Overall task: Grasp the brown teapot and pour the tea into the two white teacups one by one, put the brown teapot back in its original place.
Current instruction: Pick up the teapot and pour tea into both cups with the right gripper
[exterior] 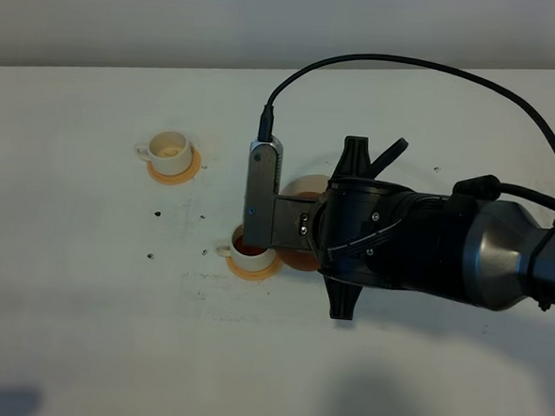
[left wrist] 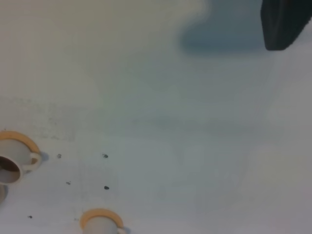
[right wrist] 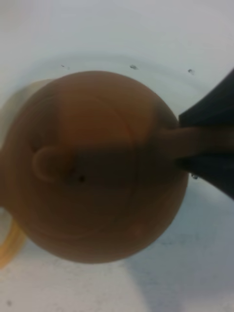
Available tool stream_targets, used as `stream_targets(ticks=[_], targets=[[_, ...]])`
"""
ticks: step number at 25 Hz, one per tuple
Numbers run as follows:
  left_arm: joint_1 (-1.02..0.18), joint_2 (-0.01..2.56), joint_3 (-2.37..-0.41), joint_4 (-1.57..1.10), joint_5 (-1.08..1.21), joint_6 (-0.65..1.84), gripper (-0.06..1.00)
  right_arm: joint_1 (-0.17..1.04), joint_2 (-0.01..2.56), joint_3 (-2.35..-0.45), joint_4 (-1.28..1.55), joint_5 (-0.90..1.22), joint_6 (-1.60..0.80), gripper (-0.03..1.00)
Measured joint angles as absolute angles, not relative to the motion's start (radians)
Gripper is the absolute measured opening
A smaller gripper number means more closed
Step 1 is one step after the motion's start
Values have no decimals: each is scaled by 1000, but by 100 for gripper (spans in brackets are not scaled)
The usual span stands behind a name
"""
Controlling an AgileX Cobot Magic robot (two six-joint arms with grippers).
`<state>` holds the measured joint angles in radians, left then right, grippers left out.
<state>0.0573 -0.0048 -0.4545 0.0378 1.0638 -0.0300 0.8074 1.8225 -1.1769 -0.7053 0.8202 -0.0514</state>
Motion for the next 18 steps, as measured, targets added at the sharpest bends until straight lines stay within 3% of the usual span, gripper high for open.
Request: stream_targets(ticks=[18], targets=[[57,-5,-455,38,1064,-30,35,810,1822,-1177,-731,821,-54,9]])
